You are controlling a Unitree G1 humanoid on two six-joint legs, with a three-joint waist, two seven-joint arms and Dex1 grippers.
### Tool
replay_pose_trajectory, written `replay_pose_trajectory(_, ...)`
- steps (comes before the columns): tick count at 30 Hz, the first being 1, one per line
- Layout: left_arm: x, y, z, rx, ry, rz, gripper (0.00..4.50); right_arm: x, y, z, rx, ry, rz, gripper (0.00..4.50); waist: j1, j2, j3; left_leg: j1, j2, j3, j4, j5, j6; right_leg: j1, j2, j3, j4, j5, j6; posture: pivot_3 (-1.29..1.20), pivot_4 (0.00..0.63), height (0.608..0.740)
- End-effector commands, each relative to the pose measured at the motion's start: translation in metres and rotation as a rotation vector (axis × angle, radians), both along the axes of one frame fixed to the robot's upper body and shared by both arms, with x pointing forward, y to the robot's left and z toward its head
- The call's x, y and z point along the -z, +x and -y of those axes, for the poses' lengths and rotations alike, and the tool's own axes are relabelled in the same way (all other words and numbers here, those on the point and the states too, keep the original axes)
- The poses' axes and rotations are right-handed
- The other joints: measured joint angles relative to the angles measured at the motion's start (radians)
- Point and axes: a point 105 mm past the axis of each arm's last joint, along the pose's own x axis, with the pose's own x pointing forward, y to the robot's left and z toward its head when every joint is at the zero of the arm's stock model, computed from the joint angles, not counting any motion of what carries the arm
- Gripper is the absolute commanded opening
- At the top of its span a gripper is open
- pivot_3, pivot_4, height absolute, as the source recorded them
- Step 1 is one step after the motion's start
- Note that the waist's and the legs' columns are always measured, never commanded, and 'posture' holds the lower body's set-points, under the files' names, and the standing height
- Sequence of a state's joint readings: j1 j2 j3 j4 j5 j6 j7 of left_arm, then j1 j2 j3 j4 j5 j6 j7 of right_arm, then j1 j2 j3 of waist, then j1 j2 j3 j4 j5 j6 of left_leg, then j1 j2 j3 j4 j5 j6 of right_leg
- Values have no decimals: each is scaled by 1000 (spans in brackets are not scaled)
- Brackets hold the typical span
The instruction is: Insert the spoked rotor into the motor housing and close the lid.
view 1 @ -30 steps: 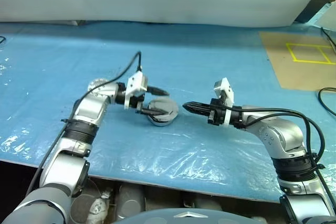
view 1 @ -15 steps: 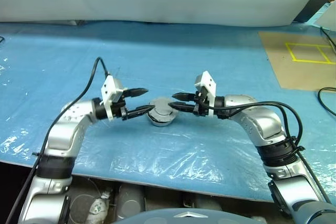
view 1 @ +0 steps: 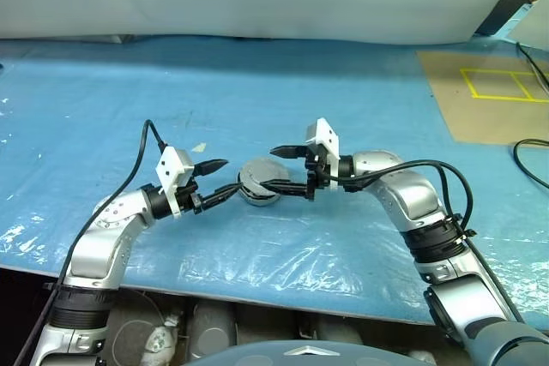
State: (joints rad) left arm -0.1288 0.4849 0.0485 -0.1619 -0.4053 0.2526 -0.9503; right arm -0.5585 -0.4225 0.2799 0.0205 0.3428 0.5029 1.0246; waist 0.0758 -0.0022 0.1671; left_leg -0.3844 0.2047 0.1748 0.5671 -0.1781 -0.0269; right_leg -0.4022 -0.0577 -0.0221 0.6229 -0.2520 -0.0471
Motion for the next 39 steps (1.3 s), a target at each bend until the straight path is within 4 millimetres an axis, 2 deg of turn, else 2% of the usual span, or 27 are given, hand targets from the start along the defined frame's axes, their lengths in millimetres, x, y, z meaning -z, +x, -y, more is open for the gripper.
replay_pose_trajectory(1, -3, -1, -2, -2, 16, 36, 3292, -2, 3, -5, -24, -40, 40, 4464, -4, 0, 0, 0, 0, 0, 0, 0, 0, 0, 0, 0, 0, 0, 0, 0, 150, 740)
replay_pose_trajectory(10, -10, 4, -8, -40, -16, 54, 3292, 7, 12, -12, -9, -58, 81, 4464, -7, 0, 0, 0, 0, 0, 1, 0, 0, 0, 0, 0, 1, 0, 0, 0, 150, 740)
replay_pose_trajectory(16, -8, 2, -15, -52, 20, 60, 3292, 25, 14, -15, -13, -114, 64, 4464, -7, 0, 0, 0, 0, 0, 1, 0, 0, 0, 0, 0, 1, 0, 0, 0, 150, 740)
replay_pose_trajectory(21, -11, 2, -19, -67, 11, 61, 3292, 30, 19, -19, 3, -132, 109, 4464, -8, 0, 0, 0, 1, 0, 2, 0, 0, 0, 0, 0, 2, 0, 0, 0, 150, 740)
replay_pose_trajectory(24, -9, 2, -21, -75, 21, 61, 3292, 26, 20, -23, -1, -111, 122, 3865, -8, 0, 0, 1, 1, 0, 2, 0, 0, 1, 0, 0, 2, 0, 0, 0, 150, 740)
replay_pose_trajectory(27, -10, 3, -21, -79, 18, 62, 3292, 20, 20, -25, -12, -102, 136, 2967, -8, 0, 0, 1, 1, 0, 3, 0, 0, 1, 0, 0, 2, 0, 0, 0, 150, 740)
replay_pose_trajectory(36, -11, 6, -23, -96, 15, 68, 3292, -2, 20, -33, -36, -27, 111, 2967, -8, 0, 0, 0, 1, 0, 3, 0, 0, 0, 0, 0, 2, 0, 0, 0, 150, 740)
replay_pose_trajectory(39, -10, 8, -23, -97, 19, 62, 3292, -5, 22, -35, -42, -67, 143, 2967, -8, 0, 0, 0, 1, 0, 3, 0, 0, 0, 0, 0, 2, 0, 0, 0, 150, 740)
